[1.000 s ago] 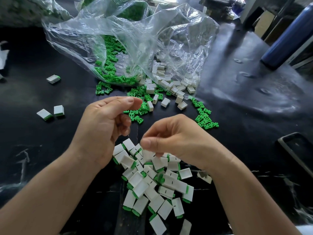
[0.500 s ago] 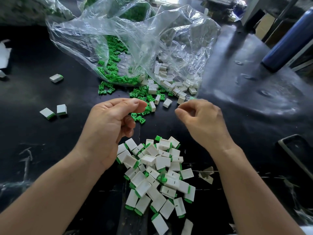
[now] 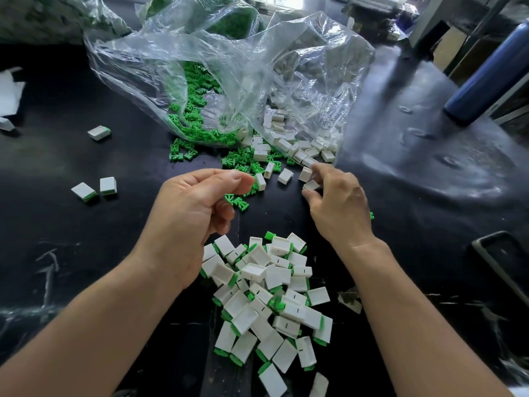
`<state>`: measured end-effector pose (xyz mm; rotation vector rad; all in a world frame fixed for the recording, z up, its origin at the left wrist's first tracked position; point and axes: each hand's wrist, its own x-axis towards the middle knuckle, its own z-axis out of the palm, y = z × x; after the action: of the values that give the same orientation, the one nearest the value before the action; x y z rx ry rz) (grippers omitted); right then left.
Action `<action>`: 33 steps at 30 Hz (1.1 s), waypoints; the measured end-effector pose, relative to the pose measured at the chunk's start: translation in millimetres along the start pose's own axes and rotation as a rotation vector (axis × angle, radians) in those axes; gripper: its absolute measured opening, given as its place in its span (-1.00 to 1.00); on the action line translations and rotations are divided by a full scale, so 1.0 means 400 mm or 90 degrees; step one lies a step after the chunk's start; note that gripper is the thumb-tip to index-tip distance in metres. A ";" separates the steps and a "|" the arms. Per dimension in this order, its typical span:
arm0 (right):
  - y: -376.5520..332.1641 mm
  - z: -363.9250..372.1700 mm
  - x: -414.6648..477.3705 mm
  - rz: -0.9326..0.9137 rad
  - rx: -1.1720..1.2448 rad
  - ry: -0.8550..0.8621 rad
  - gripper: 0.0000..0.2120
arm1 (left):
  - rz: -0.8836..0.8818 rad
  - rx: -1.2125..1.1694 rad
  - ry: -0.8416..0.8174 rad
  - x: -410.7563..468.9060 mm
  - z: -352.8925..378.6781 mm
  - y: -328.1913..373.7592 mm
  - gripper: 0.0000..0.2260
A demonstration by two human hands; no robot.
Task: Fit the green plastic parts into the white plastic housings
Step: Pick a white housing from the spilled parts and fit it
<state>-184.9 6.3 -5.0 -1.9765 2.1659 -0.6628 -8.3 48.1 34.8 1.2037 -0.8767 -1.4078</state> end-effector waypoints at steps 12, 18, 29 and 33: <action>-0.108 -0.051 -0.087 -0.228 0.307 0.117 -0.61 | 0.006 0.041 -0.078 -0.005 0.003 -0.011 -0.69; -0.122 -0.041 -0.112 -0.327 0.287 0.118 -0.63 | 0.023 0.055 -0.105 -0.012 0.003 -0.010 -0.77; 0.035 -0.074 0.005 0.029 0.024 0.067 -0.60 | 0.000 0.062 -0.056 -0.006 0.002 -0.007 -0.97; 0.080 -0.072 0.021 0.136 -0.078 -0.046 -0.59 | 0.003 0.061 -0.061 -0.007 0.002 -0.008 -0.96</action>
<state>-226.4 6.2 9.6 -1.7563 2.3800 -0.4307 -9.9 51.3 32.7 1.2125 -1.0220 -1.4441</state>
